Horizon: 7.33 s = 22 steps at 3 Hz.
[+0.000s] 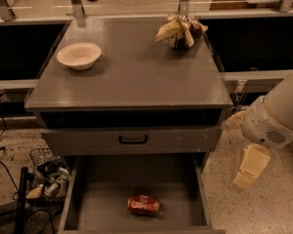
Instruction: Pick coke can from middle drawer and place on counter
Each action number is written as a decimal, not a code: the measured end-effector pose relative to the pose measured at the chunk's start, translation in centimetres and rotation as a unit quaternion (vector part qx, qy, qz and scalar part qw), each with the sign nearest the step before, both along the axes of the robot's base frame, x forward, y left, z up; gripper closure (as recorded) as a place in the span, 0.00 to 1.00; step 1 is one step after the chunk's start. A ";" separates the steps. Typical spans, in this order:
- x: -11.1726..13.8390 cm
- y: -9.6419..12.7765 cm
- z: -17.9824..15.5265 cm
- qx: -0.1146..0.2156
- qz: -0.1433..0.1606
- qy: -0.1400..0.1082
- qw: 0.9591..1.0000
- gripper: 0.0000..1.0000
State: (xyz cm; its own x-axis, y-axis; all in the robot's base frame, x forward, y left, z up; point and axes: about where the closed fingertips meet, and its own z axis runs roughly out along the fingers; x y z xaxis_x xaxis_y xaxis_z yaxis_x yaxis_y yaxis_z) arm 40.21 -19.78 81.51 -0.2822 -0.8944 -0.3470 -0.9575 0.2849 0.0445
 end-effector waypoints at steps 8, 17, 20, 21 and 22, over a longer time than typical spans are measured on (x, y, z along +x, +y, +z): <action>1.7 3.6 -13.9 0.048 -0.048 0.057 0.996 0.00; 2.2 6.6 -27.5 0.110 -0.074 0.104 0.986 0.00; 3.8 8.8 -30.0 0.147 -0.073 0.118 0.979 0.00; 4.8 11.4 -31.5 0.159 -0.062 0.130 0.977 0.00; 4.8 11.5 -31.5 0.159 -0.062 0.130 0.977 0.00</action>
Offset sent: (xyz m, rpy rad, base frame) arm 0.0051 0.0192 -0.0797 0.0909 0.1327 0.0174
